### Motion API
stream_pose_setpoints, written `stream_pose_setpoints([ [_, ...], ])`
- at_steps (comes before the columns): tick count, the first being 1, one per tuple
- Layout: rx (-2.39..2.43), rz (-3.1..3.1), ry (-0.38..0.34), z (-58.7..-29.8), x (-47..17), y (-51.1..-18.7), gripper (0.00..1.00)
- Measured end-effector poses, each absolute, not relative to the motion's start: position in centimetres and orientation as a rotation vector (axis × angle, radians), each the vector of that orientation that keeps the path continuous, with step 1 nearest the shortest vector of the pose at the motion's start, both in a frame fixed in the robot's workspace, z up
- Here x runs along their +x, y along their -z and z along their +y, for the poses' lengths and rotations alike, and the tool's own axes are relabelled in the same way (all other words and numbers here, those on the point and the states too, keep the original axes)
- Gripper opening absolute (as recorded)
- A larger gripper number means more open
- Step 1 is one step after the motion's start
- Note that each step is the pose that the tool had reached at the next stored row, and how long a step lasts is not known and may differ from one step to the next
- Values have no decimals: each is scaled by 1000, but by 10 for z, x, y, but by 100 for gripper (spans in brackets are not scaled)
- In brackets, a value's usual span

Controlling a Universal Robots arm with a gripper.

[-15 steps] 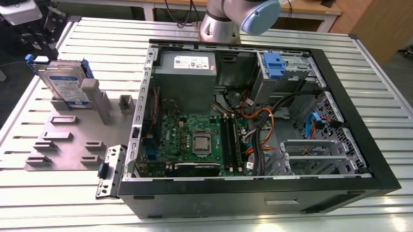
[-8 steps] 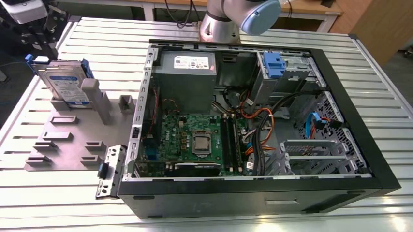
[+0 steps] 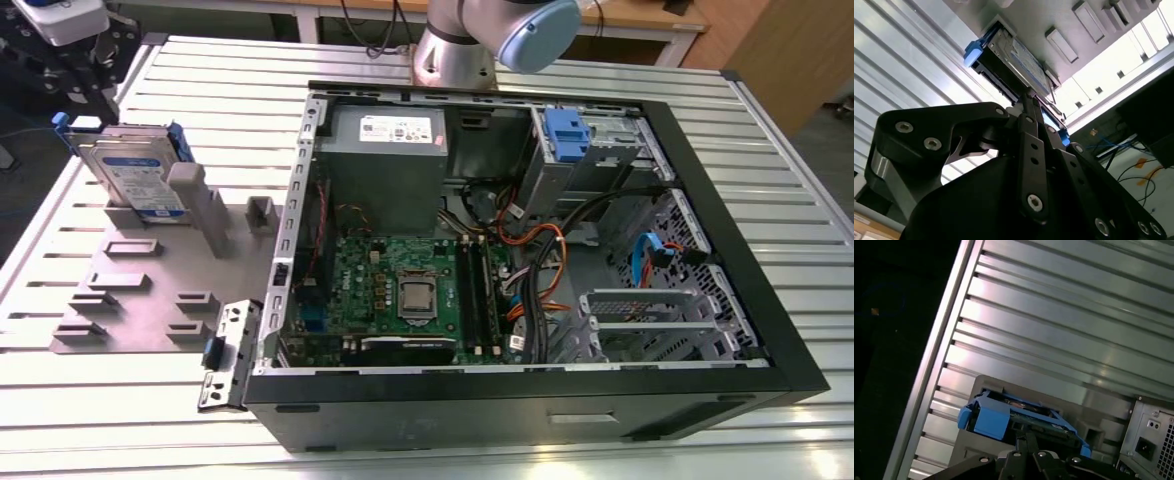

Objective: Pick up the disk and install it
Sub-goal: 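Pick up the disk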

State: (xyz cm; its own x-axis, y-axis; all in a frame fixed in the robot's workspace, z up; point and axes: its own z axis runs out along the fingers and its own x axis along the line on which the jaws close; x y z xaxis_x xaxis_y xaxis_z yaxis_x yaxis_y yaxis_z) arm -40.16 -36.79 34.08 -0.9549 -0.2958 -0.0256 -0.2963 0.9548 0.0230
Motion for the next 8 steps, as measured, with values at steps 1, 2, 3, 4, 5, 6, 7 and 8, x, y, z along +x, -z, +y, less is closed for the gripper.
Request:
stream_pose_setpoints([
  [1,-492,3081,-42,-368,-402,-341,11],
  [2,-516,3077,-42,-368,-402,-341,11],
  [3,-541,3073,-42,-368,-402,-341,11],
  [4,-566,3069,-42,-368,-402,-341,11],
  [5,-593,3064,-43,-368,-402,-341,11],
  [6,-618,3059,-43,-368,-402,-341,11],
  [7,-643,3054,-43,-368,-402,-341,11],
  [8,-667,3049,-43,-368,-402,-341,11],
])
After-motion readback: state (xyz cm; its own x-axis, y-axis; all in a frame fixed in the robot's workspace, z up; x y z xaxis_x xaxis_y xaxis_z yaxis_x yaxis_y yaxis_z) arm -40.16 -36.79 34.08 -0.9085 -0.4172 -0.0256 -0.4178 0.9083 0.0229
